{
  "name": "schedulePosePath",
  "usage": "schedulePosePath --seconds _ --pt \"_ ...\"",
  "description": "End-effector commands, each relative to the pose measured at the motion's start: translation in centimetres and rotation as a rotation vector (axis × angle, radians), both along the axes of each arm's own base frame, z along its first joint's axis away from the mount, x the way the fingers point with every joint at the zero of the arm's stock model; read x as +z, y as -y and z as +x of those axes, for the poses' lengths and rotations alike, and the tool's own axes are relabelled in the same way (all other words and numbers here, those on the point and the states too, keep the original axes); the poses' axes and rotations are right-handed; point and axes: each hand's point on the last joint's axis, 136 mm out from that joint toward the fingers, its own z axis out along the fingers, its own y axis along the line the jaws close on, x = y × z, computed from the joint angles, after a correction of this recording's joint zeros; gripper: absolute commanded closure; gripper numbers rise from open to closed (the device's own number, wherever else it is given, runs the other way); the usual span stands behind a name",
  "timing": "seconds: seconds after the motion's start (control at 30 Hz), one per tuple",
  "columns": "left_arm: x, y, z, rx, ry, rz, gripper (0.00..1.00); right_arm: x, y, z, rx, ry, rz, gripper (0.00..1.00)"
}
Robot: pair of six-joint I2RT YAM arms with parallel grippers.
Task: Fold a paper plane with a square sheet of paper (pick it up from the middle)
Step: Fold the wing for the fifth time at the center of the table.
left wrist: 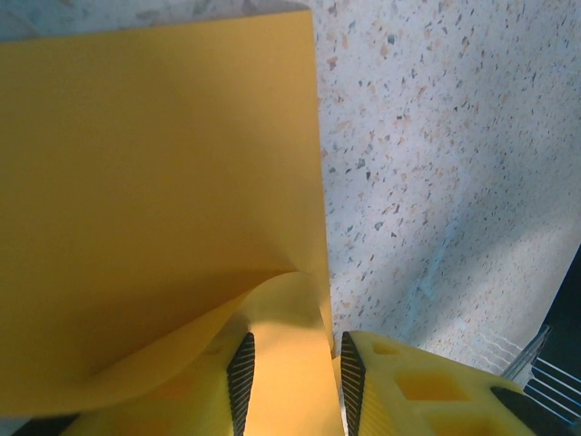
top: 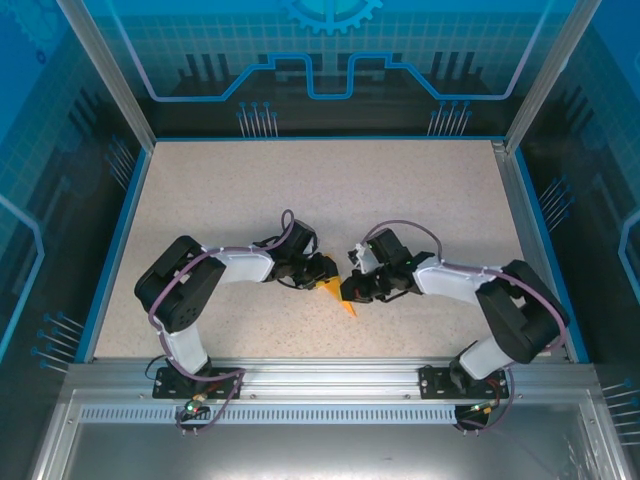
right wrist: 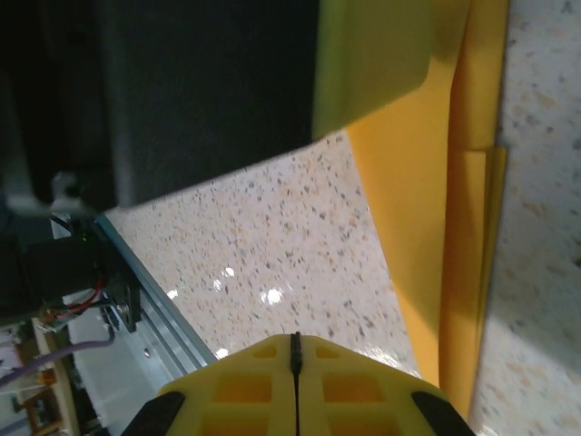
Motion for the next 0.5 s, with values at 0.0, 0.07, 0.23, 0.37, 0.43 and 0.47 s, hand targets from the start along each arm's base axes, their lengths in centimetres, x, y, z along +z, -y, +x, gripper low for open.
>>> schedulePosePath --seconds 0.0,0.07,0.23,0.37,0.43,0.47 --pt "-1.9 -1.3 -0.1 0.014 -0.033 0.077 0.63 -0.2 -1.5 0.5 0.014 -0.031 0.037 0.94" --pt "-1.9 -1.4 -0.2 0.011 -0.035 0.08 0.63 -1.4 -1.5 0.5 0.019 -0.057 0.015 0.94" --pt "-2.1 -1.6 -0.2 0.015 -0.036 0.09 0.64 -4.8 0.5 -0.7 0.009 -0.106 -0.081 0.95" --pt "-2.5 -1.7 -0.2 0.02 -0.044 0.099 0.64 -5.8 1.9 -1.8 0.0 -0.131 -0.097 0.94" --pt "-2.6 -1.7 -0.2 0.02 -0.048 0.1 0.64 -6.0 2.5 -2.0 -0.01 -0.139 -0.1 0.94" --pt "-2.7 -1.8 -0.3 0.021 -0.051 0.101 0.64 -6.1 2.7 -2.3 -0.014 -0.143 -0.099 0.93"
